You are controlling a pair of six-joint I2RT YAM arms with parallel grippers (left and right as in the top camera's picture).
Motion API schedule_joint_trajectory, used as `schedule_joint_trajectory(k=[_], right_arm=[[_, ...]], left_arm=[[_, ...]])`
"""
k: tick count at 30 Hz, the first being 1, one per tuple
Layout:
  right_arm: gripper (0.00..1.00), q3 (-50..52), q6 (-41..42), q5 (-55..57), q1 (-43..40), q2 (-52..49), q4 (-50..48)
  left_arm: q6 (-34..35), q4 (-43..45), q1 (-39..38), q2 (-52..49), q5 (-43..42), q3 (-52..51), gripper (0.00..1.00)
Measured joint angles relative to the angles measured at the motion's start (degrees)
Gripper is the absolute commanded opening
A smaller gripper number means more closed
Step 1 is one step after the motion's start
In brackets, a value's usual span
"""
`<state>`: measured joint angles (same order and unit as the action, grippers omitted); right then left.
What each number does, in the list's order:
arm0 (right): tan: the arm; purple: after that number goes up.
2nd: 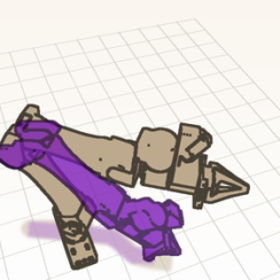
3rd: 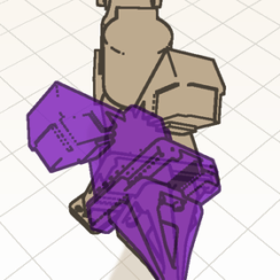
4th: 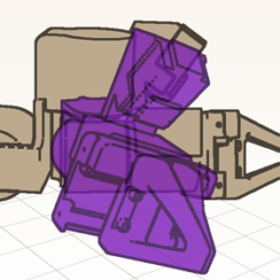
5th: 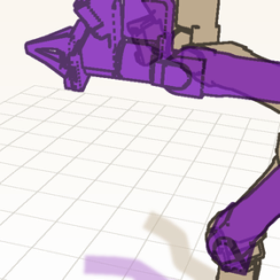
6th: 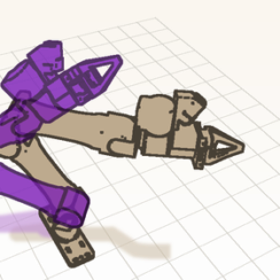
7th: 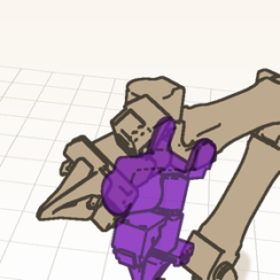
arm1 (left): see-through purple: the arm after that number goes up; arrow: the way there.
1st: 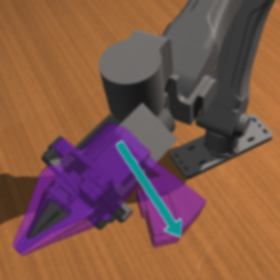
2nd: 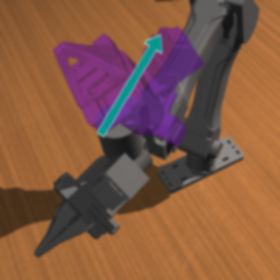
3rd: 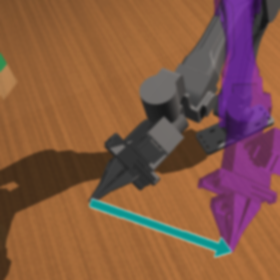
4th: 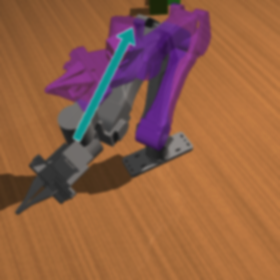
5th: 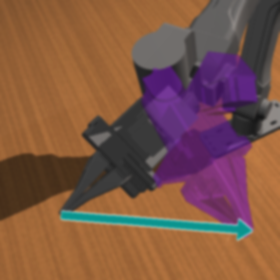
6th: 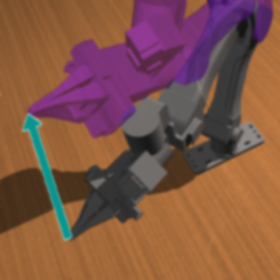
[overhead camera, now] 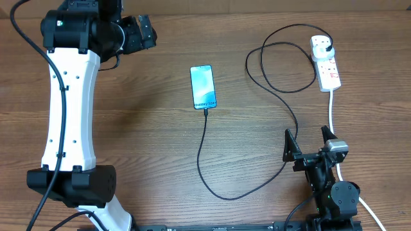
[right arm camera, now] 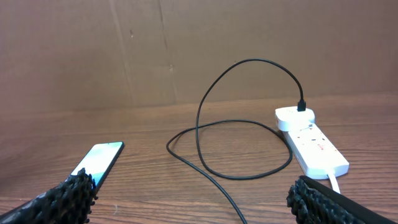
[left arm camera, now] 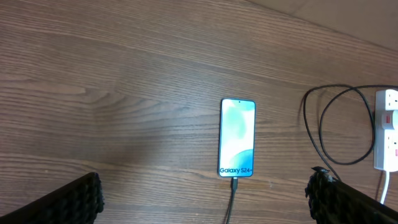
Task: Plug charger to phone and switch on socket
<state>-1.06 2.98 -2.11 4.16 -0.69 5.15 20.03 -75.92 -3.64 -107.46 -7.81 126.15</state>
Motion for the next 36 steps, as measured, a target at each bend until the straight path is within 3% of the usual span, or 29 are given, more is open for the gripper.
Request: schedule_joint_trajectory(k=[25, 36], right_arm=[[1.00, 0.0, 0.0, 0.0, 0.0, 0.0, 0.0], [1.00, 0.0, 0.0, 0.0, 0.0, 0.0, 0.0]], left_arm=[[0.0, -5.3, -0.1, 0.2, 1.3, 0.0, 1.00], [0.0, -6.7, -6.7, 5.6, 7.5, -3.4, 1.00]])
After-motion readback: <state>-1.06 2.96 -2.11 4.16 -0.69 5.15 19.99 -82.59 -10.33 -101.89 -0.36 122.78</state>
